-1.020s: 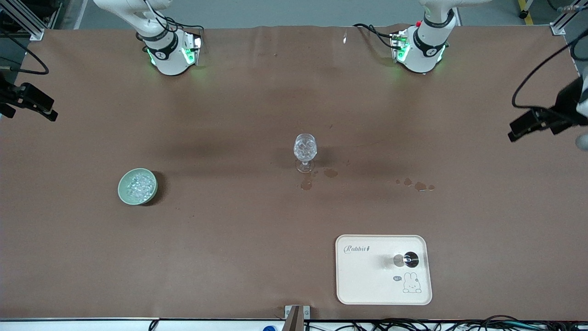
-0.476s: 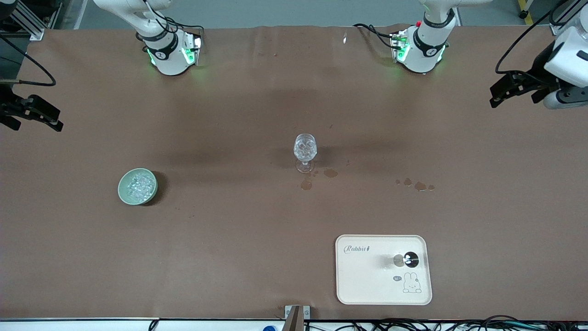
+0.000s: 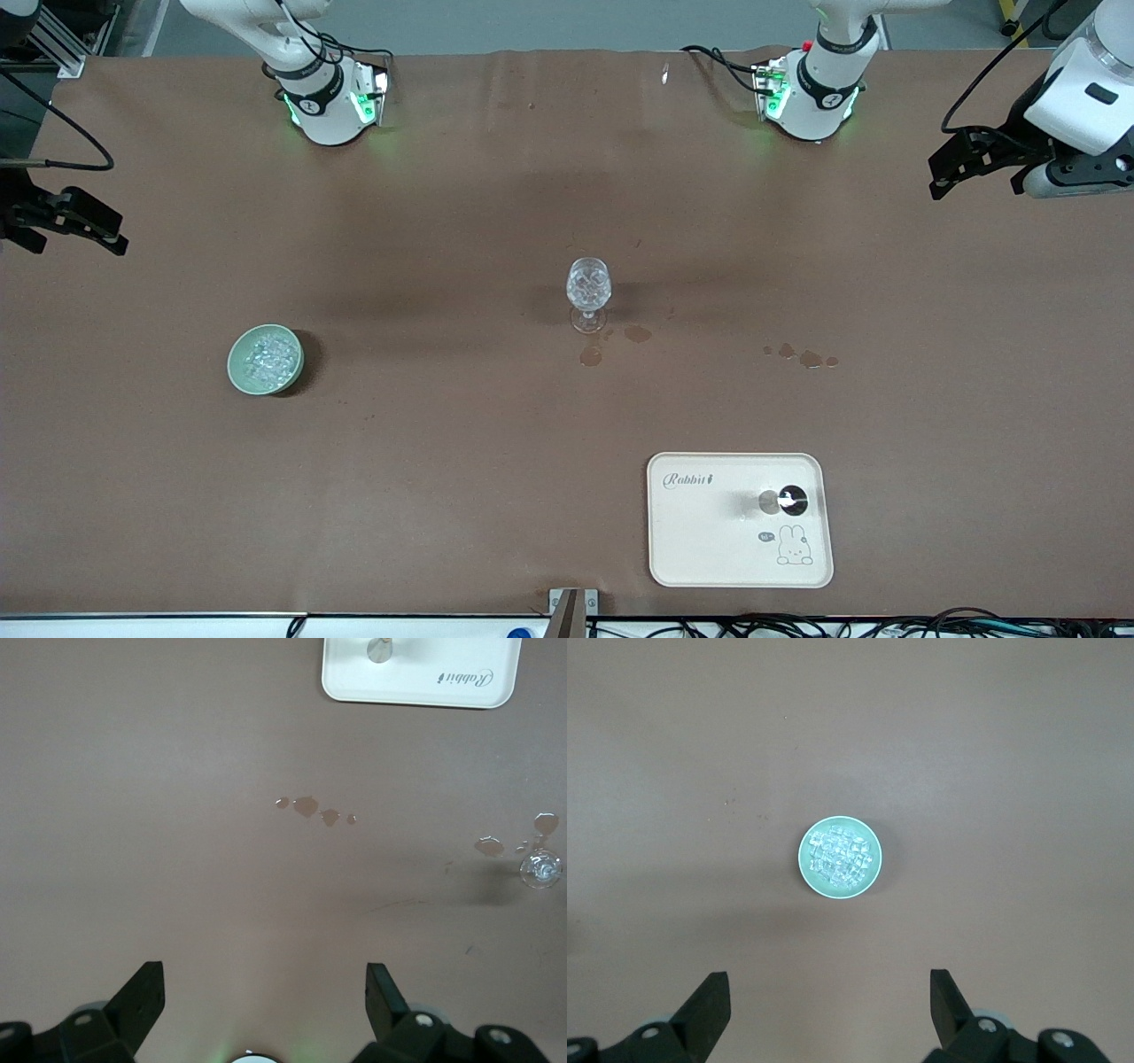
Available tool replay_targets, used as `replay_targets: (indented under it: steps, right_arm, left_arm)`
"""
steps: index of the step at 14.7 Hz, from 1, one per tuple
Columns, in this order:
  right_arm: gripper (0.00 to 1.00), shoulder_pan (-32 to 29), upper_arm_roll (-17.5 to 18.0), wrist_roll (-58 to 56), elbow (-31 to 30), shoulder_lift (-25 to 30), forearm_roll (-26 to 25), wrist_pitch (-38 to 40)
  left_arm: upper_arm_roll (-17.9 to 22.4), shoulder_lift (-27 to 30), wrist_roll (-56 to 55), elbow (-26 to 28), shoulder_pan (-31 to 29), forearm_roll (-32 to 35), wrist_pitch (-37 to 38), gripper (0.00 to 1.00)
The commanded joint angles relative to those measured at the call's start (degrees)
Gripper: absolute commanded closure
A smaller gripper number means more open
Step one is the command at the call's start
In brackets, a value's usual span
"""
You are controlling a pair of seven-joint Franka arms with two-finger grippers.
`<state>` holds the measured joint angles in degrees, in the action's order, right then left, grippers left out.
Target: Pour wine and add ice with both arms
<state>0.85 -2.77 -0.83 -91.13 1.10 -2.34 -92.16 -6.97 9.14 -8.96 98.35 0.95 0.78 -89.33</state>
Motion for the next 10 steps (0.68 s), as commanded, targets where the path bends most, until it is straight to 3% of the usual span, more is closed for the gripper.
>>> replay_targets:
  steps: [1, 3, 10]
  right_arm:
    - [0.01, -0.50, 0.39, -1.10, 0.95, -1.63, 1.19, -0.03]
    - [0.01, -0.41, 0.39, -1.28, 0.52, -1.81, 3.21, 0.40]
    - [0.00, 0.12, 0.30, -1.36, 0.34, -1.63, 2.78, 1.02]
  left_arm:
    - [-0.06, -0.62, 1.22, -0.61, -0.07, 0.01, -0.49, 0.00]
    - [-0.06, -1.41, 1.31, -1.75, -0.07, -0.07, -0.40, 0.00]
    - [0.03, -1.67, 1.40, -2.90, -0.42, -0.25, -0.05, 0.00]
